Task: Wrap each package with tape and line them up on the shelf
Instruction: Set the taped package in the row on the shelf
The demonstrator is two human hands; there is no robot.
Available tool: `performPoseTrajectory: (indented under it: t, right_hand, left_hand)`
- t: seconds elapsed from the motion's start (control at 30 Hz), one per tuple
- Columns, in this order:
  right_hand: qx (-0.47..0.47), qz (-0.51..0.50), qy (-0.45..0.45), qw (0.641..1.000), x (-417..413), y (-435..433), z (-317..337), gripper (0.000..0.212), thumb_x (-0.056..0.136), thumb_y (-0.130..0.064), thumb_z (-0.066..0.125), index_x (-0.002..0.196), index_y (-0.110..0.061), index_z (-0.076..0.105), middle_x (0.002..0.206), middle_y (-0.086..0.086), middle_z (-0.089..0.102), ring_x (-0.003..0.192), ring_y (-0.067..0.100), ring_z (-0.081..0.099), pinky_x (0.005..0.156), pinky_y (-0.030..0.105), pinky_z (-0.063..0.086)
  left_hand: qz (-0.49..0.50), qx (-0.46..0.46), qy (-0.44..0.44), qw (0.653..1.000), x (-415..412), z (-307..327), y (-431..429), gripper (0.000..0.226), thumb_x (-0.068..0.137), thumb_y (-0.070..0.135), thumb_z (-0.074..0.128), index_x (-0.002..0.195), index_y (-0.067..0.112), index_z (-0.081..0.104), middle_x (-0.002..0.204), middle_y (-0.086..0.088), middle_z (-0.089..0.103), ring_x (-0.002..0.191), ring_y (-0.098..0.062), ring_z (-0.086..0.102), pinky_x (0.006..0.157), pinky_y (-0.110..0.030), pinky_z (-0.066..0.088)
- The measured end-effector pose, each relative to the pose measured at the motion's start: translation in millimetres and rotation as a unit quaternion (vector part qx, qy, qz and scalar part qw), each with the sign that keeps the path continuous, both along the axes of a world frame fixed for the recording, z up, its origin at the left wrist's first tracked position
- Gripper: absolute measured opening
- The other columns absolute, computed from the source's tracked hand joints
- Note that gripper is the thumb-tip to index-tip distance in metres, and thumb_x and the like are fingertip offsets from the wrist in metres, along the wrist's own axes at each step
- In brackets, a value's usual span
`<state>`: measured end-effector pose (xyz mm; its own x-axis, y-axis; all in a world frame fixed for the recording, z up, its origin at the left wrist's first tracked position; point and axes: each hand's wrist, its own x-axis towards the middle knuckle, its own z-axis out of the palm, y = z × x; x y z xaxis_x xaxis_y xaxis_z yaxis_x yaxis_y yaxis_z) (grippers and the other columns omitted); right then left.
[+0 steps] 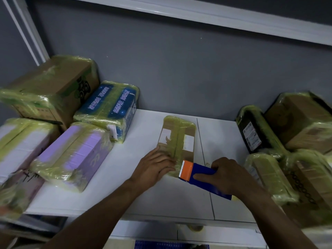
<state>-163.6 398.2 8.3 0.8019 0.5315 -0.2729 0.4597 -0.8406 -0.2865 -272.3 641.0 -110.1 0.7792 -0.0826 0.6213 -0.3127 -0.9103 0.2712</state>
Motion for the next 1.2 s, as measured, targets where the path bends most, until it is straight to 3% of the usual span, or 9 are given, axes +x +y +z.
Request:
performPoseTrajectory:
  t: [0.13, 0.3, 0.43, 0.57, 0.67, 0.8, 0.87, 1.07, 1.2]
  right_hand:
    - [0.003, 0.002, 0.005, 1.0, -4.0, -2.0, 3.4, 0.062, 0.068, -0.085, 0.066, 0.086, -0.026, 0.06, 0.077, -0.013, 0.062, 0.068, 0.005, 0.064, 0.056, 0.014, 0.043]
    - [0.015, -0.016, 0.014, 1.0, -4.8, -13.8, 8.8, 0.07, 0.057, -0.092, 0.063, 0.08, -0.026, 0.064, 0.074, -0.009, 0.067, 0.065, 0.005, 0.067, 0.055, 0.016, 0.045]
    - [0.045, -0.038, 0.04, 0.997, -0.7, -27.9, 15.6, 0.073, 0.05, -0.092, 0.065, 0.069, -0.022, 0.066, 0.057, -0.013, 0.065, 0.054, -0.003, 0.065, 0.039, 0.009, 0.036]
    - [0.025, -0.035, 0.024, 0.999, 6.4, -33.1, 11.8, 0.07, 0.057, -0.089, 0.067, 0.07, -0.021, 0.067, 0.058, -0.007, 0.064, 0.051, -0.002, 0.063, 0.043, 0.01, 0.036]
    - [0.013, -0.033, 0.017, 0.999, 6.2, -32.0, 0.7, 0.075, 0.05, -0.095, 0.056, 0.073, -0.024, 0.064, 0.065, -0.007, 0.063, 0.056, 0.004, 0.065, 0.052, 0.015, 0.041]
    - [0.01, -0.041, 0.025, 0.999, 8.0, -31.5, -9.1, 0.077, 0.052, -0.096, 0.058, 0.076, -0.023, 0.063, 0.069, -0.007, 0.064, 0.063, 0.008, 0.068, 0.057, 0.02, 0.044]
    - [0.01, -0.039, 0.027, 0.999, 8.5, -30.0, -12.0, 0.074, 0.055, -0.095, 0.061, 0.076, -0.024, 0.065, 0.069, -0.008, 0.065, 0.063, 0.007, 0.068, 0.056, 0.02, 0.044]
    - [0.006, -0.035, 0.039, 0.999, 7.4, -25.7, -9.7, 0.076, 0.047, -0.098, 0.054, 0.073, -0.027, 0.062, 0.065, -0.01, 0.062, 0.059, 0.004, 0.065, 0.052, 0.015, 0.04]
    - [0.002, -0.03, 0.044, 0.999, 1.3, -23.8, -8.0, 0.074, 0.048, -0.097, 0.052, 0.076, -0.029, 0.059, 0.069, -0.012, 0.059, 0.06, 0.002, 0.063, 0.051, 0.012, 0.038]
  left_hand:
    - [0.012, -0.003, 0.001, 1.0, 0.4, -2.9, -2.4, 0.018, 0.095, 0.025, 0.07, 0.109, 0.016, 0.077, 0.111, 0.001, 0.075, 0.108, -0.016, 0.068, 0.121, -0.043, 0.028]
    - [0.017, 0.026, -0.007, 0.999, -0.4, -1.1, 1.1, 0.03, 0.1, 0.035, 0.054, 0.117, 0.021, 0.075, 0.113, 0.003, 0.075, 0.111, -0.016, 0.067, 0.118, -0.058, 0.032]
    - [-0.004, 0.035, -0.009, 0.999, -0.9, -4.1, 6.0, 0.037, 0.087, 0.018, 0.079, 0.122, 0.03, 0.074, 0.115, 0.007, 0.072, 0.116, -0.017, 0.062, 0.116, -0.063, 0.032]
    - [0.001, 0.031, -0.003, 1.0, -1.4, -1.4, -0.3, 0.043, 0.084, 0.011, 0.081, 0.123, 0.028, 0.073, 0.122, 0.007, 0.069, 0.122, -0.016, 0.058, 0.119, -0.06, 0.027]
    - [-0.016, 0.02, -0.006, 1.0, -2.2, 1.3, -8.8, 0.045, 0.083, 0.006, 0.08, 0.125, 0.021, 0.072, 0.129, 0.003, 0.068, 0.129, -0.02, 0.053, 0.123, -0.042, 0.025]
    - [-0.026, 0.011, 0.029, 0.999, -6.5, 7.3, -13.3, 0.06, 0.079, -0.003, 0.081, 0.132, 0.022, 0.068, 0.123, 0.003, 0.069, 0.118, -0.021, 0.06, 0.105, -0.045, 0.046]
    - [-0.014, 0.028, 0.043, 0.999, -8.0, 6.8, -16.6, 0.071, 0.078, -0.005, 0.079, 0.138, 0.029, 0.063, 0.122, 0.004, 0.066, 0.118, -0.022, 0.055, 0.1, -0.043, 0.046]
    - [-0.016, -0.041, 0.037, 0.998, -1.7, 7.4, -18.2, 0.029, 0.09, 0.041, 0.074, 0.117, 0.033, 0.073, 0.125, 0.009, 0.066, 0.12, -0.015, 0.054, 0.101, -0.039, 0.037]
    - [-0.032, -0.023, 0.026, 0.999, 7.9, 7.6, -16.1, 0.022, 0.095, 0.036, 0.068, 0.114, 0.028, 0.075, 0.127, 0.014, 0.067, 0.125, -0.011, 0.054, 0.101, -0.039, 0.032]
